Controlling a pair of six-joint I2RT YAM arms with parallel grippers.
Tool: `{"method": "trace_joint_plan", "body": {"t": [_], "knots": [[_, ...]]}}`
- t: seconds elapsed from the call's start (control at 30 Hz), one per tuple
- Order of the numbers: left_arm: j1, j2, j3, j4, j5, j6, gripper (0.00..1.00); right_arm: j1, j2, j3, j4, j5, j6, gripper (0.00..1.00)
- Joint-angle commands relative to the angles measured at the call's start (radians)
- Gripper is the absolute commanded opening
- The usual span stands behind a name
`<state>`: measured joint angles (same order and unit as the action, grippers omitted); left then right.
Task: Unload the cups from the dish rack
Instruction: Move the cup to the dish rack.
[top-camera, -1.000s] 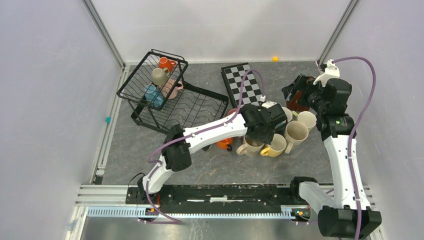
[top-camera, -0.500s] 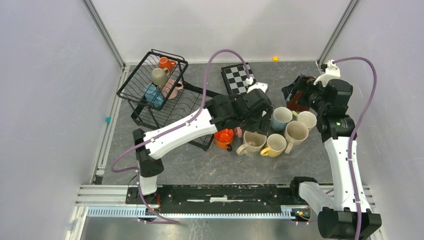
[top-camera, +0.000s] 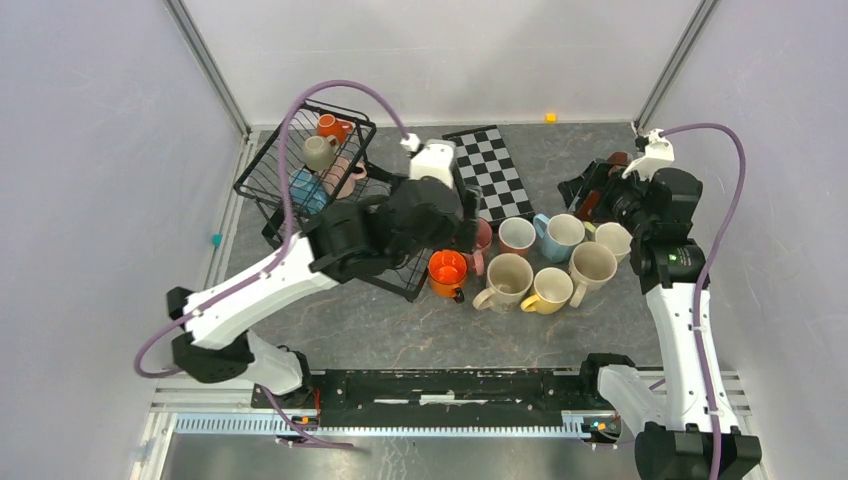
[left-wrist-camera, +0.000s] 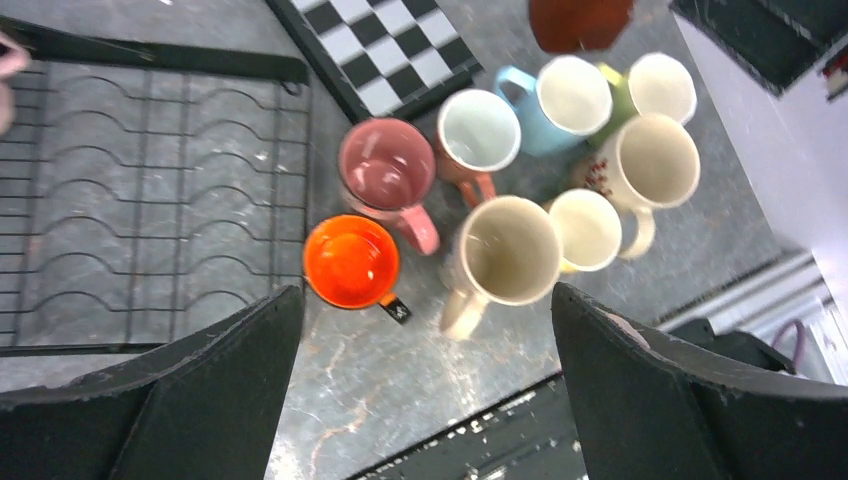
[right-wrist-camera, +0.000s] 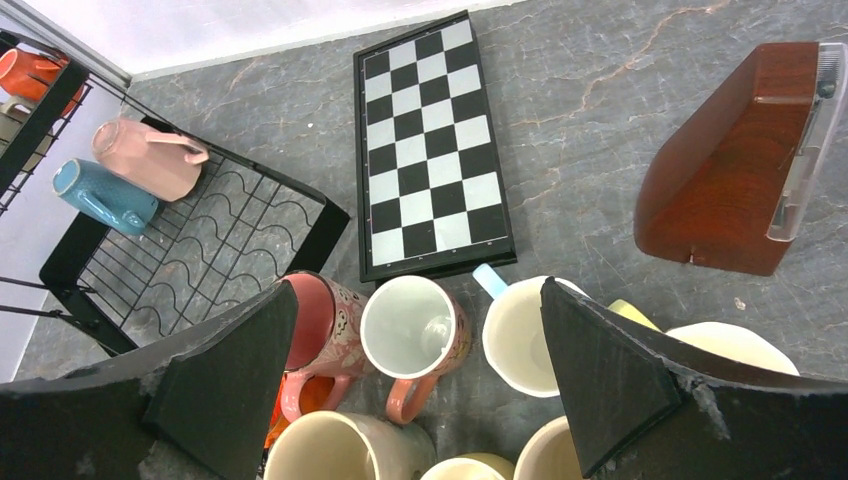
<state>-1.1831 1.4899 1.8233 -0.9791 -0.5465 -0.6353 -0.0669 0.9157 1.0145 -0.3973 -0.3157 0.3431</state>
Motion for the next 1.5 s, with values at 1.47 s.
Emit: {"method": "trace_joint_plan", "body": {"t": [1.47], "knots": [[1.612,-0.154,-0.597,0.724,0.737,-0.255,1.00,0.265,0.063,-0.082,0.141,0.002,-0.054,0.98]]}}
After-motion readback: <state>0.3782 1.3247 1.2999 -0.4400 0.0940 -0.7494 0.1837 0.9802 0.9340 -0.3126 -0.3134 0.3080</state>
